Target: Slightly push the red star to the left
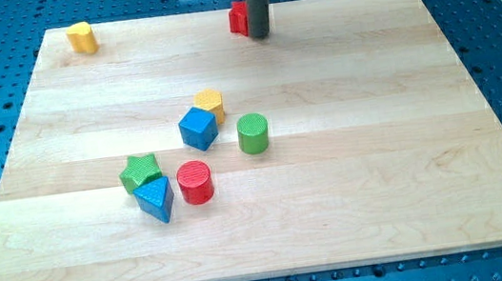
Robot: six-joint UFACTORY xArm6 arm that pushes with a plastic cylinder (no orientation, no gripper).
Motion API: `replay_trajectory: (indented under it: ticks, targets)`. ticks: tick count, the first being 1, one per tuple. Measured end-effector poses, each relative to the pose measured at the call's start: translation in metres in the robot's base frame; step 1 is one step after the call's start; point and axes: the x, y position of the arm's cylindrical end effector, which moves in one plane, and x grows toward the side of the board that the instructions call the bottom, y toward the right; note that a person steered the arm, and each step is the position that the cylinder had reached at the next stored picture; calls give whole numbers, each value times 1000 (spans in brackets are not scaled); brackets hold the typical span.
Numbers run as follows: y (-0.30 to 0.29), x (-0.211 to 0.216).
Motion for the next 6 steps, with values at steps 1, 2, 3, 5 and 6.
replay_trajectory:
  ticks: [1,2,3,5,6]
  targets:
    - [63,-19]
    - [41,-41]
    - [-6,-39]
    - [35,3]
    - [40,43]
